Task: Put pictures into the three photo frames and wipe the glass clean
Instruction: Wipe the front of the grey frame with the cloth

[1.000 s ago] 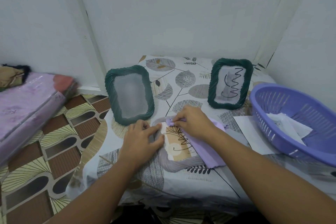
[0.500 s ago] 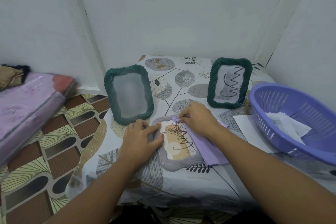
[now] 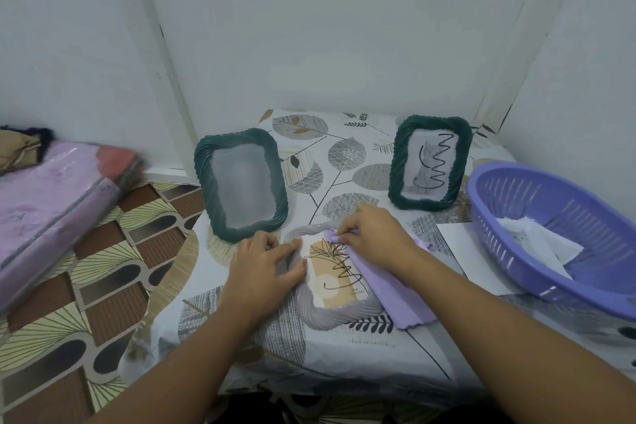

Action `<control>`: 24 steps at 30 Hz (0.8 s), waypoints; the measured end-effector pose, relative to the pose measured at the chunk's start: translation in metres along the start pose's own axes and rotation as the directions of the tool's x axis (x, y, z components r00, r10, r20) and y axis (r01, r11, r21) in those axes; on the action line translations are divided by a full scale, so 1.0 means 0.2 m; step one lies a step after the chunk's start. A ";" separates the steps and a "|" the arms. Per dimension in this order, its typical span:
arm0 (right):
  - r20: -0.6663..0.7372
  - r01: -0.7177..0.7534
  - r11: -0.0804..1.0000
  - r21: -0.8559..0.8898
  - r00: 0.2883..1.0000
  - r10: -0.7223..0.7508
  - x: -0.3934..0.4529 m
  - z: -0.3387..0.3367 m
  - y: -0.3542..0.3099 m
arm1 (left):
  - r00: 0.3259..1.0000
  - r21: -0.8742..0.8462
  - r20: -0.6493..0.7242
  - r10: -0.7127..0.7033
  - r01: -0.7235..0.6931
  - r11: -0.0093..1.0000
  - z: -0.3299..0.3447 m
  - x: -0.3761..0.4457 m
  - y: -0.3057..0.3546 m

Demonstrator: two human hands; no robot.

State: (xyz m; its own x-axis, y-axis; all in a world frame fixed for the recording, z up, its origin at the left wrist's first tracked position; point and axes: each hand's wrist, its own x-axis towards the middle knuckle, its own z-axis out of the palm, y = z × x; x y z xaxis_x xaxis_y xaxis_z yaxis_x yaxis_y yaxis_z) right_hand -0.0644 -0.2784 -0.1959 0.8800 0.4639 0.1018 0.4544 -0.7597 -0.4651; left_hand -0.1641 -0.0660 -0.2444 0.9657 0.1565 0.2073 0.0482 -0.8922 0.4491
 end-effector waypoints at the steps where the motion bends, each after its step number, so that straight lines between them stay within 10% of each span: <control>1: -0.003 -0.007 1.000 0.009 1.000 0.007 0.00 0.00 0.00 | 1.000 0.000 -0.001 0.002 -0.002 1.000 0.00 0.00 0.00; 24: -0.030 0.002 0.997 0.074 1.000 0.000 0.04 0.02 -0.02 | 1.000 -0.001 -0.011 0.016 -0.016 1.000 0.00 0.00 0.00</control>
State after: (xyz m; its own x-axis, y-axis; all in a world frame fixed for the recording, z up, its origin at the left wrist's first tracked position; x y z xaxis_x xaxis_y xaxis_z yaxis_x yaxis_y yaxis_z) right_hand -0.0601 -0.2694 -0.1966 0.8837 0.4500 0.1286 0.4450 -0.7228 -0.5288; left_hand -0.1644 -0.0662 -0.2443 0.9635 0.1469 0.2238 0.0327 -0.8943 0.4462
